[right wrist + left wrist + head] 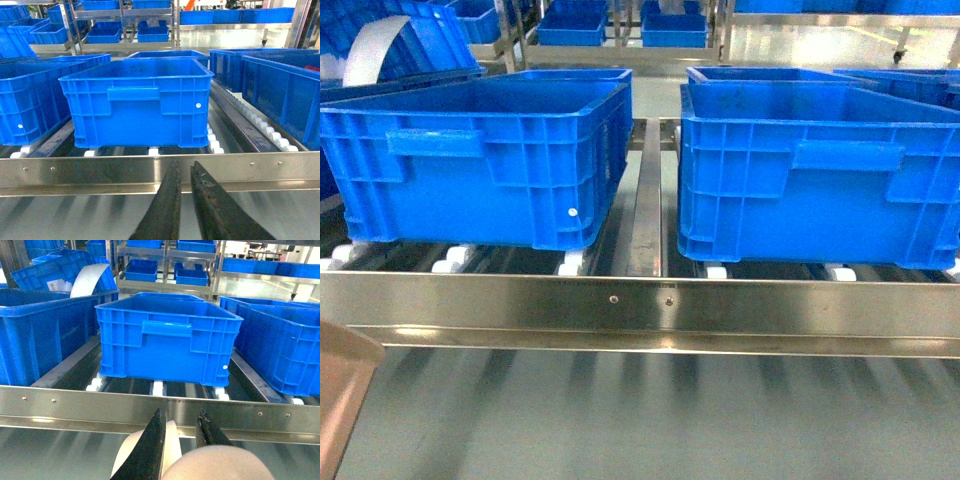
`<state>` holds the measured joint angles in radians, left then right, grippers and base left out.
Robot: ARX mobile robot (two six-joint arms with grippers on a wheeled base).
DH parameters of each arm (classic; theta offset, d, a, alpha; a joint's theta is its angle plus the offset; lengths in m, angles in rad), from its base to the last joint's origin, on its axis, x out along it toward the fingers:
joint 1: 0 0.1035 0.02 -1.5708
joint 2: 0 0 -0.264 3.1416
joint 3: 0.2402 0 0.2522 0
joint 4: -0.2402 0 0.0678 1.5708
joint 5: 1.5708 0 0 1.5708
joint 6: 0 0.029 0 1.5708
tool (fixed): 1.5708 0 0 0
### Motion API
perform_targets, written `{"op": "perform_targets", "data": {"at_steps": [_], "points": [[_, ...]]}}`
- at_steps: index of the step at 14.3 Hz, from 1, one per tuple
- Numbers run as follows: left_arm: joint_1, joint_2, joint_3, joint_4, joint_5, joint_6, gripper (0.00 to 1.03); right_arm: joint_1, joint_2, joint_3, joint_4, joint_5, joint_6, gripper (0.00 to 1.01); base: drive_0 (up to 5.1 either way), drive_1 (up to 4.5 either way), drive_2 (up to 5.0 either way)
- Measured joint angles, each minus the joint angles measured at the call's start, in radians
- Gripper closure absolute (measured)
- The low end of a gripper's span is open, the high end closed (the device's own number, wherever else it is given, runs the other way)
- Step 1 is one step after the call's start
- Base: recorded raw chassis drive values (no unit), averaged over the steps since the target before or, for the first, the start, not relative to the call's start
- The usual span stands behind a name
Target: Place part in tray to right shelf
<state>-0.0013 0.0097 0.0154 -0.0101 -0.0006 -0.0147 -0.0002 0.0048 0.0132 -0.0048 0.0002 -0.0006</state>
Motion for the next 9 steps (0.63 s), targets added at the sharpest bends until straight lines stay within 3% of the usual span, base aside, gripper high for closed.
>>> {"op": "perform_targets", "data": {"at_steps": [7,9], "points": [[0.000,0.000,0.000,0.000,0.000,0.000,0.90,0.000,0.000,0.000,0.000,0.000,0.000,0.05,0.0,0.00,0.0],[0.000,0.000,0.000,0.000,0.000,0.000,0.90,0.000,0.000,0.000,0.000,0.000,0.000,0.03,0.0,0.00,0.0]]}}
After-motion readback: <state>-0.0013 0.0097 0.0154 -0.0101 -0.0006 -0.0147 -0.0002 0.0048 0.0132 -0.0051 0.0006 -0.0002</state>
